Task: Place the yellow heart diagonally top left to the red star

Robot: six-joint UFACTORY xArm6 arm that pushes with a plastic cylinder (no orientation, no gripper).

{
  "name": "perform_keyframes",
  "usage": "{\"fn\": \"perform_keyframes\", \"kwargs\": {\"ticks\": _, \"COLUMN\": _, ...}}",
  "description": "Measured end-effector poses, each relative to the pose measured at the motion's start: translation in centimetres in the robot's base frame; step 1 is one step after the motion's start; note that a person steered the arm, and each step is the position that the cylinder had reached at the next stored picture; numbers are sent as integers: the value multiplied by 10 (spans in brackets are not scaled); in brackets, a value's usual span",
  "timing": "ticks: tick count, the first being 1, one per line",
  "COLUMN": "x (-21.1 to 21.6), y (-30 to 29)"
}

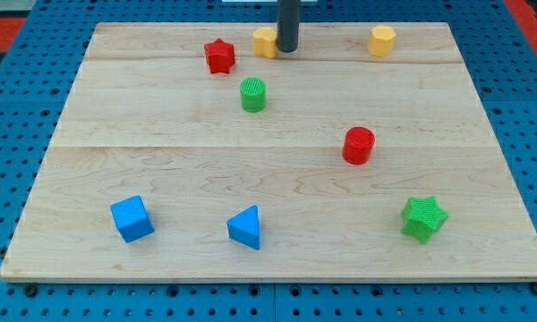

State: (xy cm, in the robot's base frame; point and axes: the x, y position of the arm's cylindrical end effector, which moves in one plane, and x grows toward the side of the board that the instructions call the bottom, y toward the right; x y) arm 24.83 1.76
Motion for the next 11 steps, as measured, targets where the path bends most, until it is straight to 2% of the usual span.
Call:
{"fn": "perform_keyframes", "kwargs": {"ticks": 1, "x": -26, "y": -53}}
{"fn": "perform_keyframes", "kwargs": {"ticks": 3, "x": -27, "y": -57}}
{"fn": "perform_keyframes", "kwargs": {"ticks": 4, "x": -40, "y": -34}}
{"fn": "perform_keyframes", "kwargs": {"ticks": 5, "x": -51, "y": -68}}
{"fn": "perform_keyframes", "kwargs": {"ticks": 6, "x": -31, "y": -113}}
{"fn": "perform_keyframes", "kwargs": {"ticks": 8, "x": 11, "y": -109}}
{"fn": "perform_keyframes", "kwargs": {"ticks": 9, "x": 1, "y": -134}}
{"fn": "perform_keyframes", "kwargs": {"ticks": 11, "x": -17, "y": -100}}
